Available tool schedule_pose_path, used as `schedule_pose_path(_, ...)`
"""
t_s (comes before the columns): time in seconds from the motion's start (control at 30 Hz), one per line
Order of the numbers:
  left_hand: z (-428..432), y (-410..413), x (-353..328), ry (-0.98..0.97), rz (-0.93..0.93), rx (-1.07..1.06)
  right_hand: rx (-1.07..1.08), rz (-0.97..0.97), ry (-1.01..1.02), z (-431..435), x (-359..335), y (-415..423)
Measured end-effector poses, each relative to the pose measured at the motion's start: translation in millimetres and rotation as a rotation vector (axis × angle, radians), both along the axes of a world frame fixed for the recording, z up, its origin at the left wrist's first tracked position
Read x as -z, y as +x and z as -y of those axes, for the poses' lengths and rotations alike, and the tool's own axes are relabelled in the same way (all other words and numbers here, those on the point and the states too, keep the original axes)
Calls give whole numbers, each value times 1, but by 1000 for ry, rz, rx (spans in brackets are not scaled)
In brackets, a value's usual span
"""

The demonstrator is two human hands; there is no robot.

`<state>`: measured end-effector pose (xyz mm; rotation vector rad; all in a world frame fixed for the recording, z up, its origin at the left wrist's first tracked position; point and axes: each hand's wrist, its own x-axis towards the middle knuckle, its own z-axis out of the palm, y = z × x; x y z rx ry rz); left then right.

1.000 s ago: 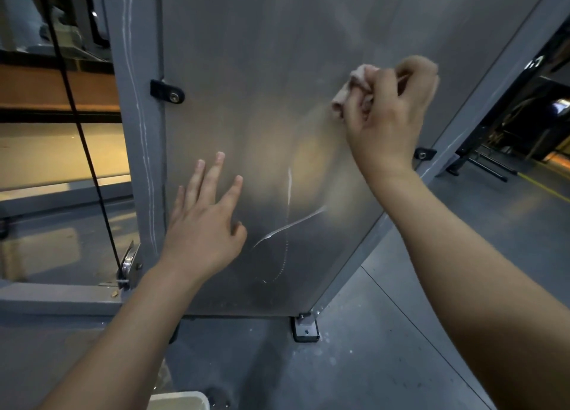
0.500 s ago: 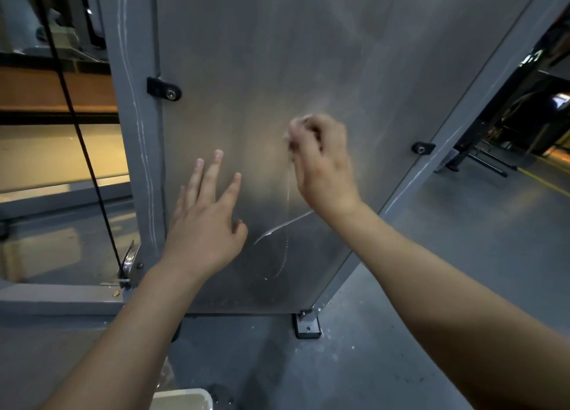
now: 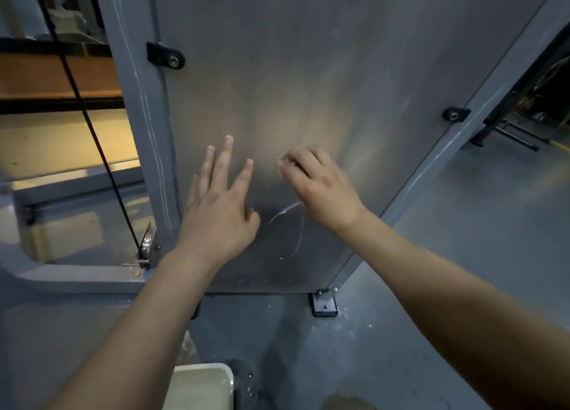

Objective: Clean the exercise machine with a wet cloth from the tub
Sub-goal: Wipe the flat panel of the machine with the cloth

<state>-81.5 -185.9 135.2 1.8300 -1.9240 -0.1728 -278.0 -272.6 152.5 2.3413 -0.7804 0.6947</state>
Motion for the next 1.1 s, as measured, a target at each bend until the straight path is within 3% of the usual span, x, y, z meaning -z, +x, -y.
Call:
schedule_pose_path(0.07,1,-4,2,-8,-21,0,-10,98,-43,1,-16,-10)
schedule_pose_path(0.17,1,-11,5,-9,-39,-13,60,478,-53,1,-15,-7)
schedule_pose_path(0.23,1,-16,7,-1,-42,-7,89,422,-31,-6,13,2)
schedule_pose_path(0.33,2,-18,11,-2,-30,2,50,60,54,-9,40,-12)
schedule_pose_path(0.37,2,-18,12,-2,-24,0,42,48,72,-6,35,-20)
schedule_pose_path(0.53,3,-17,18,-7,3,-4,120,682,31,-8,12,-13)
schedule_pose_path(0.6,5,-18,22,-10,18,0,122,626,60,-11,23,8)
schedule_pose_path(0.77,6,-26,32,-16,44,-9,36,145,66,-4,36,-1)
schedule_pose_path(0.83,6,-26,32,-11,55,-12,82,212,91,-5,39,-29)
schedule_pose_path(0.93,6,-19,33,-8,94,-3,176,488,137,-8,59,-69)
schedule_pose_path(1.1,6,-17,39,1,108,-2,263,681,149,-8,69,-27)
